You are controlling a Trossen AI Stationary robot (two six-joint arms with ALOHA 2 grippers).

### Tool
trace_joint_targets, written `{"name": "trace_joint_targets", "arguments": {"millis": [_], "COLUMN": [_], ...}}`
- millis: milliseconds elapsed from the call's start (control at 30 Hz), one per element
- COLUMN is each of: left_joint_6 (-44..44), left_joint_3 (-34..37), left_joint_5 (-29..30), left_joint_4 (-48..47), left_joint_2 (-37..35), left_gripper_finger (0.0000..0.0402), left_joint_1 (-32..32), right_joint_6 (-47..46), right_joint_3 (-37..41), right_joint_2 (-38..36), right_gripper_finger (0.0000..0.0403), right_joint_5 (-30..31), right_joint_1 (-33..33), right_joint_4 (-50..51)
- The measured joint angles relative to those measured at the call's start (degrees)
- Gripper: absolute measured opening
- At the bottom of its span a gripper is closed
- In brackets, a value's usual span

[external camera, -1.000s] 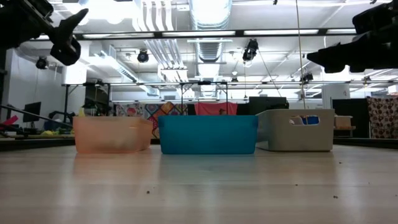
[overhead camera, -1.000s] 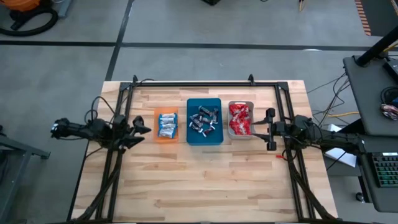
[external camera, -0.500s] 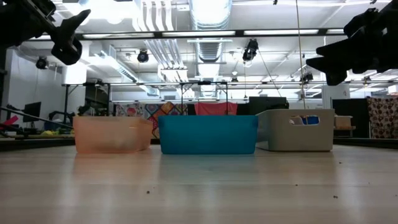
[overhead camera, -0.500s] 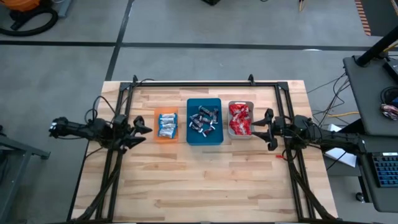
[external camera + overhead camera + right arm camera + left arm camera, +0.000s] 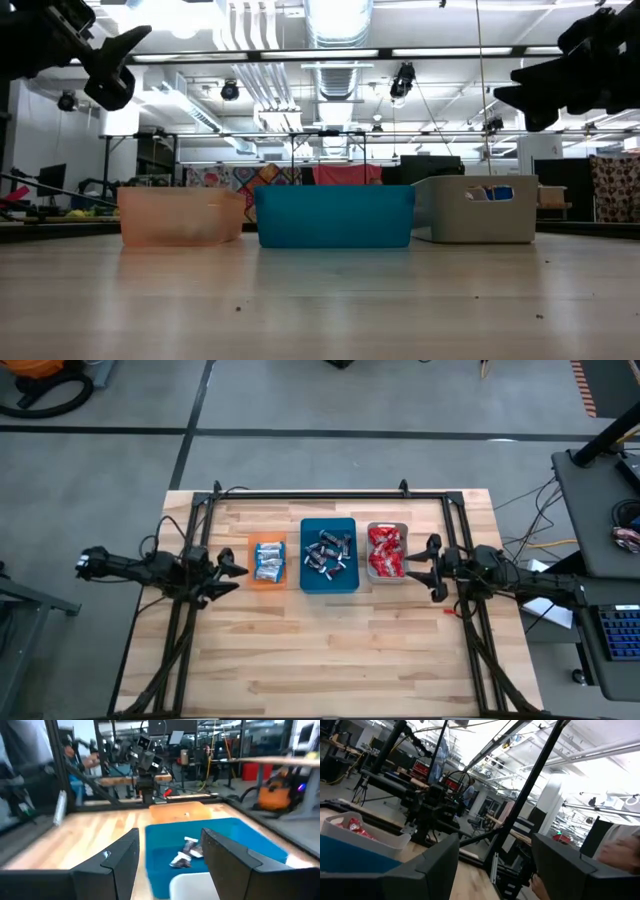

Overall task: Sort candy
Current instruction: Return to Home Position

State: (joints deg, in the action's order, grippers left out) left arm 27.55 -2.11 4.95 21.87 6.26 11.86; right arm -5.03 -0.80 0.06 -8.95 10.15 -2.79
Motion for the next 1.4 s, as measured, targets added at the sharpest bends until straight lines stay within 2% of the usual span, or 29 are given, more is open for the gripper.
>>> {"name": "trace_joint_targets", "arguments": {"millis": [133,400,600,733,800,967,1200,1400], "left_joint_6": [0.0,0.0,0.0,0.0,-0.01,0.0,0.0,-0.02], "left_joint_3": [0.0,0.0,0.0,0.0,0.0,0.0,0.0,0.0], "left_joint_5": [0.03,0.02,0.02,0.02,0.02,0.02,0.02,0.02], "left_joint_4": [-0.04,-0.14,-0.12,-0.14,-0.05,-0.09,-0.09,-0.1], "left_joint_2": [0.86,2.54,3.94,4.83,5.28,6.32,7.67,8.81], "left_gripper_finger": [0.0232,0.0232,0.0232,0.0232,0.0232,0.0232,0.0232,0.0232], "left_joint_1": [0.0,0.0,0.0,0.0,0.0,0.0,0.0,0.0], "right_joint_6": [6.15,6.27,8.99,7.39,6.71,10.7,8.74,12.07], "right_joint_3": [0.02,0.07,0.11,0.11,0.11,0.13,0.15,0.17], "right_joint_2": [0.0,0.0,1.94,4.03,4.97,5.33,5.26,5.33], "right_gripper_finger": [0.0203,0.0203,0.0203,0.0203,0.0203,0.0203,0.0203,0.0203], "right_joint_5": [0.81,7.52,7.48,7.46,6.36,-2.7,-3.06,-3.06], "right_joint_1": [-0.15,-0.09,-0.04,-0.04,-0.06,-0.17,-0.15,-0.15], "right_joint_4": [0.54,0.64,-0.42,-0.5,-0.46,-4.42,-5.45,-4.21]}}
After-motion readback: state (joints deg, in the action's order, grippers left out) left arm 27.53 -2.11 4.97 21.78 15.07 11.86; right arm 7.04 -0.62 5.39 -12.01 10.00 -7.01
